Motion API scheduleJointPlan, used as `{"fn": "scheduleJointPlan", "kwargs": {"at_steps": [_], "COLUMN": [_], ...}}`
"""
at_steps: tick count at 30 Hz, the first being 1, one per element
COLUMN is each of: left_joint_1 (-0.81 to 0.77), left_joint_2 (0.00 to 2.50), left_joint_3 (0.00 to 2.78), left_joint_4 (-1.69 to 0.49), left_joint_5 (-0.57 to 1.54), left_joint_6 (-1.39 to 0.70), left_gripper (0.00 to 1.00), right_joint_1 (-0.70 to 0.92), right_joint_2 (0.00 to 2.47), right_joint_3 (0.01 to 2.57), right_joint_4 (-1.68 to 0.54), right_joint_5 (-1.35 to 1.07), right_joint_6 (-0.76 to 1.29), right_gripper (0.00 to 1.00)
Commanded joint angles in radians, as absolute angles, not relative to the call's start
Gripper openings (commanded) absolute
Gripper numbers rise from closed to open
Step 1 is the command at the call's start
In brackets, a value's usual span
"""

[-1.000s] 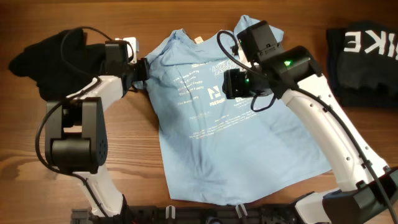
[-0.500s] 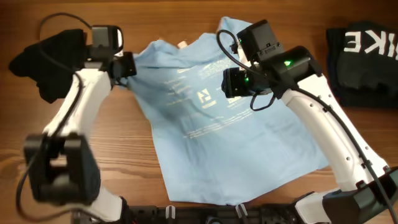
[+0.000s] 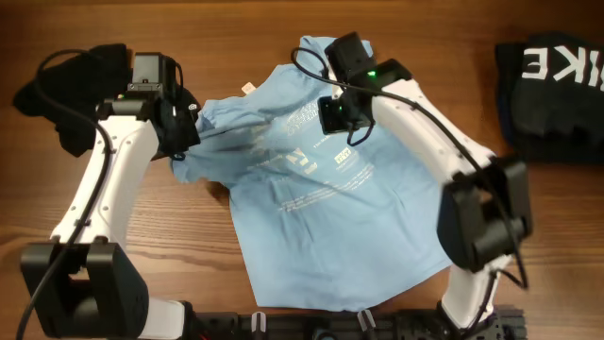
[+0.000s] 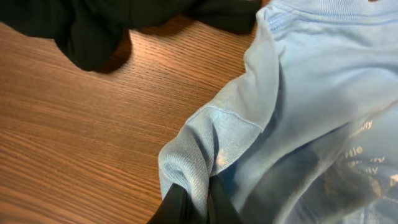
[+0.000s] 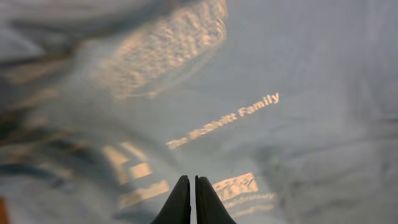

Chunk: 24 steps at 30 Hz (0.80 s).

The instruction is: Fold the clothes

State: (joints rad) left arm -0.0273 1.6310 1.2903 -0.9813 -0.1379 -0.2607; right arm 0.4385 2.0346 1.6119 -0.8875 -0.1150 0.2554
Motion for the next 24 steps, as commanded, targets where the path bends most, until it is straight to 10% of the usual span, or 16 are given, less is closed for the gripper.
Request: {"fn": "scheduleJointPlan", "kwargs": {"at_steps": [1,24], "left_joint_1": [0.015,0.194], "left_joint_2": [1.621,1.621], "left_joint_3": [1.296,1.296], "left_joint_4": [-0.986,-0.929], "left_joint_5": [-0.149,-0.147], "left_joint_6": [-0.324,-0.323], "left_gripper": [0.04,0.04], "right_joint_1": [0.390,0.255], "right_joint_2": [2.081,2.152], "right_joint_3": [1.611,1.518], "right_joint_4": [-0.874,-1.061], "right_joint_5": [-0.134,-0.126], "right_joint_6": [0.235,0.199], "right_gripper": [0.04,0.04]}}
